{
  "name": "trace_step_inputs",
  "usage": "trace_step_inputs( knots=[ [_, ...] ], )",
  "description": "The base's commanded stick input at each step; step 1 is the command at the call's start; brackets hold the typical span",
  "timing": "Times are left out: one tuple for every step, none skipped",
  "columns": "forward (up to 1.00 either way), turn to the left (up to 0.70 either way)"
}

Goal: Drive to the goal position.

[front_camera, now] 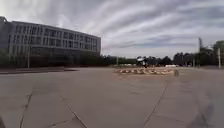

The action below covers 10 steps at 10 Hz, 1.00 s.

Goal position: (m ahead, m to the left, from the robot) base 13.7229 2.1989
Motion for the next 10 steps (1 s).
trace_step_inputs(
  knots=[
    [0.85, 0.34],
    [0.85, 0.13],
    [0.85, 0.00],
    [0.85, 0.00],
    [0.85, 0.00],
    [0.85, 0.00],
    [0.85, 0.00],
    [0.85, 0.00],
    [0.85, 0.00],
    [0.85, 0.00]
  ],
)
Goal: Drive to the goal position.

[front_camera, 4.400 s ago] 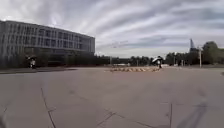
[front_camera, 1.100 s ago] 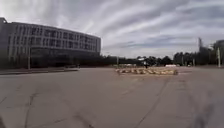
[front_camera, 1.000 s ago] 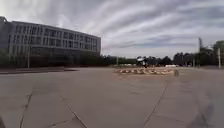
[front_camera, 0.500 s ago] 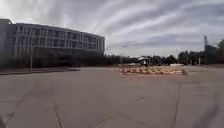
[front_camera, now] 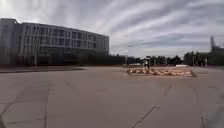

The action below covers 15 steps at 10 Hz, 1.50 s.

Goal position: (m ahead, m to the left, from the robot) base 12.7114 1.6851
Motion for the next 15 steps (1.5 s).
trace_step_inputs(
  knots=[
    [0.85, 0.00],
    [0.85, 0.00],
    [0.85, 0.00],
    [0.85, 0.00],
    [0.85, 0.00],
    [0.85, 0.00],
    [0.85, 0.00],
    [0.85, 0.00],
    [0.85, 0.00],
    [0.85, 0.00],
    [0.85, 0.00],
    [0.85, 0.00],
    [0.85, 0.00],
    [0.85, 0.00],
    [0.85, 0.00]
  ],
)
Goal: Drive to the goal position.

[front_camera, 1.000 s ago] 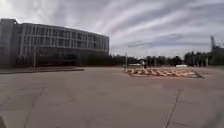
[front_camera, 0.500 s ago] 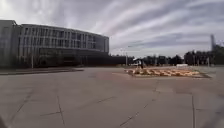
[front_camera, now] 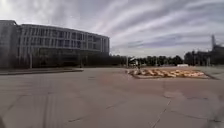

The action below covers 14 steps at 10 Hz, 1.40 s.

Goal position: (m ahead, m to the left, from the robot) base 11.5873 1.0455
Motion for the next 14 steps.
trace_step_inputs(
  knots=[
    [0.85, 0.00],
    [0.85, 0.00],
    [0.85, 0.00],
    [0.85, 0.00],
    [0.85, 0.00],
    [0.85, 0.00],
    [0.85, 0.00],
    [0.85, 0.00],
    [0.85, 0.00],
    [0.85, 0.00],
    [0.85, 0.00],
    [0.85, 0.00],
    [0.85, 0.00],
    [0.85, 0.00]
  ],
)
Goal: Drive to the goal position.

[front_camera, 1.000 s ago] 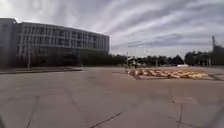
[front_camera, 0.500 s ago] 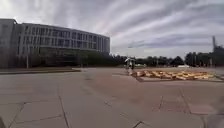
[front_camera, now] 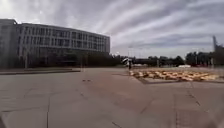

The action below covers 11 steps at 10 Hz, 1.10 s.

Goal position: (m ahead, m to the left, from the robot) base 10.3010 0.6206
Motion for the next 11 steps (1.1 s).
trace_step_inputs(
  knots=[
    [0.85, 0.00],
    [0.85, 0.00],
    [0.85, 0.00],
    [0.85, 0.00],
    [0.85, 0.00],
    [0.85, 0.00],
    [0.85, 0.00],
    [0.85, 0.00],
    [0.85, 0.00],
    [0.85, 0.00],
    [0.85, 0.00]
  ],
)
